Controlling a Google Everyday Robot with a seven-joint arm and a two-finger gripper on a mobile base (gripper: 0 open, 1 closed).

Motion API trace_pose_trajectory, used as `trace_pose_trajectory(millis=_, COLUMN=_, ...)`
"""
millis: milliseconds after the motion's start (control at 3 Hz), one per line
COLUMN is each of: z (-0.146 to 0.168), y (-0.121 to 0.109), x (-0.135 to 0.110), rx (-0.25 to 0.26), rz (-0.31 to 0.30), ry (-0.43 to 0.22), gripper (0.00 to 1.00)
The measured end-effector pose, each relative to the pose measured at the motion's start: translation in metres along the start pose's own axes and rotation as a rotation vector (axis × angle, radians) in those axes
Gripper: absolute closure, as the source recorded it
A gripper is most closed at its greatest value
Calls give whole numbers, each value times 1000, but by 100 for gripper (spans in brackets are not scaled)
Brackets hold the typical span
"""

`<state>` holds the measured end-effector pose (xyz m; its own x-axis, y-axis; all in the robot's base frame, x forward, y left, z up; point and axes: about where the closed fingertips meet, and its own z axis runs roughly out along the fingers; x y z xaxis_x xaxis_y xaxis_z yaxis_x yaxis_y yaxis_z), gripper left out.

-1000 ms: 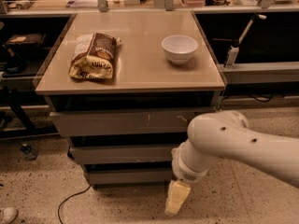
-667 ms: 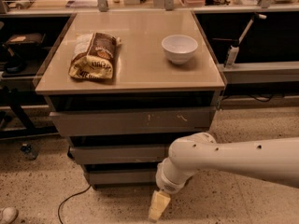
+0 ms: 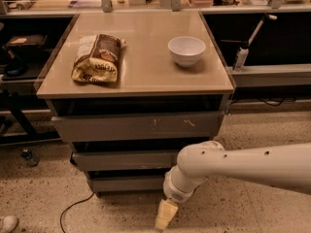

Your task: Open bottom drawer

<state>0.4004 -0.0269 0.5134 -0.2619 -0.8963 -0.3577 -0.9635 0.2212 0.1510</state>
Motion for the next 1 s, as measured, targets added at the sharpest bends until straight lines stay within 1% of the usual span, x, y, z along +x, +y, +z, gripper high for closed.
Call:
trace_pose_trajectory(millis=333, z=41, y=-16, x=29, rx=11, rz=55, ry=-11, gripper=0)
trace_pose_trajectory(millis=667, z=77, y=-48, x=51, rx=71, rz=91, ry=-59, gripper=0)
trace_pose_trajectory(millis=1000, z=121, y=-100, x=65, rx=88, rz=102, ry=-95, gripper=0)
